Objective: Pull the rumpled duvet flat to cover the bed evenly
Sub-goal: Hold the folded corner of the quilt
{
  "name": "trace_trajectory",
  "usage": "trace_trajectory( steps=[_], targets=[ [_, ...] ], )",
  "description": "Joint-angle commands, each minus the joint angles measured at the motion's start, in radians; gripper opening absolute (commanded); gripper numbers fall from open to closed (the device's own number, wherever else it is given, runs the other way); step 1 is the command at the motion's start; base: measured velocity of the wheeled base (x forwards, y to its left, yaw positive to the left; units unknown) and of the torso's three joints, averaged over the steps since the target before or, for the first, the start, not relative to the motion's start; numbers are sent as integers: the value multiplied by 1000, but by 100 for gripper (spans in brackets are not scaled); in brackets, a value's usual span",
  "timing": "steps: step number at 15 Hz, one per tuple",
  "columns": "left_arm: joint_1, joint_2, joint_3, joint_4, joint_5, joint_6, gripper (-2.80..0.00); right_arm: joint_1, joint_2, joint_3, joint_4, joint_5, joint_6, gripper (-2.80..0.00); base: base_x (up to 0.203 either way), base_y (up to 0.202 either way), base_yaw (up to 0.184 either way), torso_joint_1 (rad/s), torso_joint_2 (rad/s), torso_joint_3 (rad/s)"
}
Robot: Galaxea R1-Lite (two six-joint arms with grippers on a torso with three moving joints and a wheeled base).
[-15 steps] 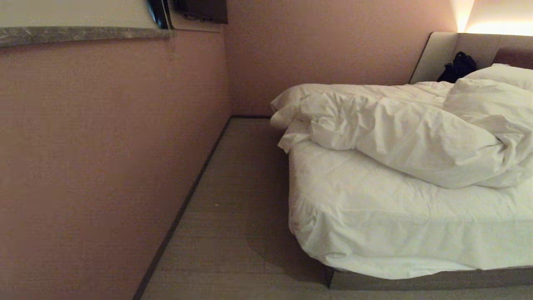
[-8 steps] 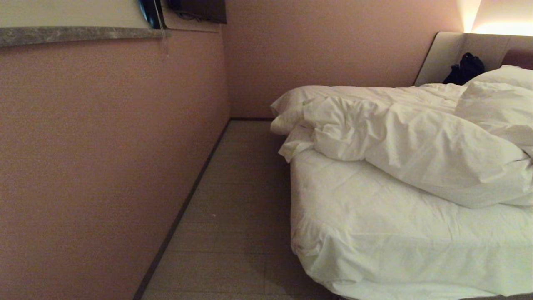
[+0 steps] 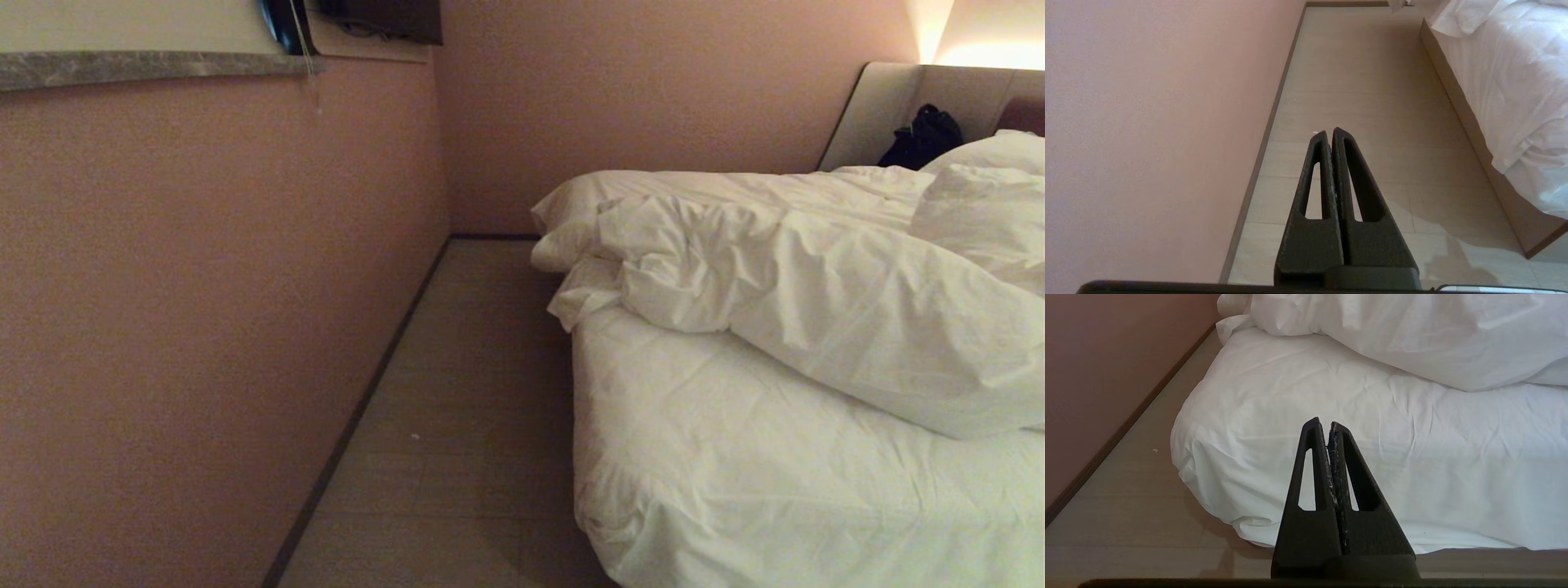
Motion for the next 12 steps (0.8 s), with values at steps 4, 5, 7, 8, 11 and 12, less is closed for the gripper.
trace_trajectory(
  steps=[4,5,7,8,11,12],
  targets=[
    [0,2,1,1,2,6,-280,0,1,0,-1,0,0,-280,0,0,0,0,0,0],
    [0,2,1,2,2,6,-280,0,1,0,-1,0,0,-280,0,0,0,0,0,0],
    [-1,2,1,2,2,6,-280,0,1,0,-1,0,0,-280,0,0,0,0,0,0],
    [0,0,1,2,2,6,-280,0,1,0,-1,0,0,-280,0,0,0,0,0,0],
    [0,1,1,2,2,6,-280,0,1,0,-1,0,0,-280,1,-25,1,-1,1,1],
    [0,1,1,2,2,5,-280,0,1,0,-1,0,0,-280,2,-142,4,-1,0,11]
  ],
)
